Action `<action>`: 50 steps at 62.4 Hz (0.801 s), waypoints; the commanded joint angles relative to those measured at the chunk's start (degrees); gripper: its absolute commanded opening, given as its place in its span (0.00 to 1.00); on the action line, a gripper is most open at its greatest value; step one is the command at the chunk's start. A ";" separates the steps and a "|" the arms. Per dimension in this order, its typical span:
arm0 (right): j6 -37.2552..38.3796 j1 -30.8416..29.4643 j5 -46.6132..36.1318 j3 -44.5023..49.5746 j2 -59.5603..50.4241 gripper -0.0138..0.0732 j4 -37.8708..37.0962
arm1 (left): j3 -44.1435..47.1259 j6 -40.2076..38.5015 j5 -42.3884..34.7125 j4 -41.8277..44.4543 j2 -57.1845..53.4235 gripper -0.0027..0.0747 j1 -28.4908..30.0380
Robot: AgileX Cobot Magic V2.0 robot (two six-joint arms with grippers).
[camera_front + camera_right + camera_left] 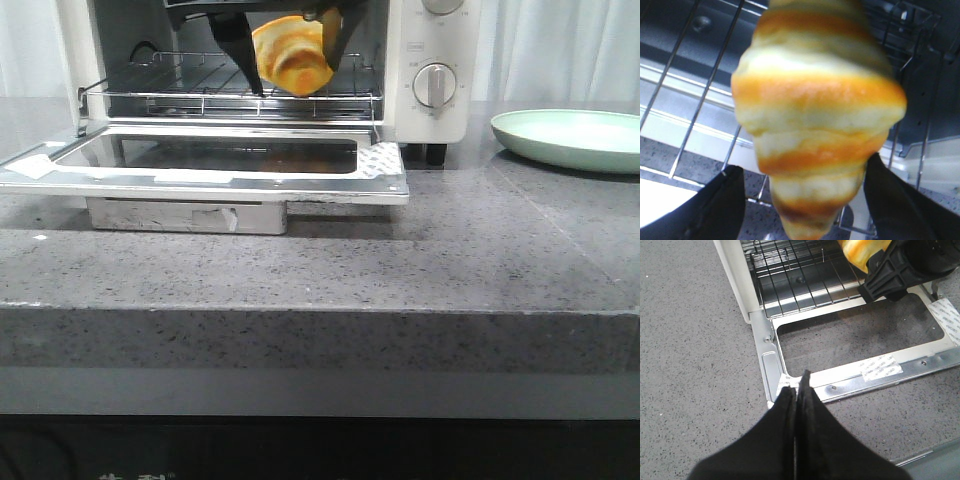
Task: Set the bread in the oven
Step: 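Open the right gripper to release the croissant onto the rack, then withdraw the right gripper out of the oven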
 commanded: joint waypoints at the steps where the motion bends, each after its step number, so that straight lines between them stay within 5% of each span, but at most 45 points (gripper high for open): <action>1: -0.56 0.32 0.25 -2.14 -5.46 0.77 -0.11 | -1.59 -0.52 -3.92 0.83 -0.51 0.01 0.03; 16: -1.57 2.48 5.78 1.79 -10.71 0.77 0.30 | -1.59 -0.52 -3.92 0.83 -0.51 0.01 0.03; 37: -4.97 1.81 -3.06 23.15 -27.20 0.77 2.95 | -1.59 -0.52 -3.92 0.83 -0.51 0.01 0.03; 50: -7.16 -4.11 -12.91 39.97 -41.98 0.77 9.02 | -1.59 -0.52 -3.92 0.83 -0.51 0.01 0.03</action>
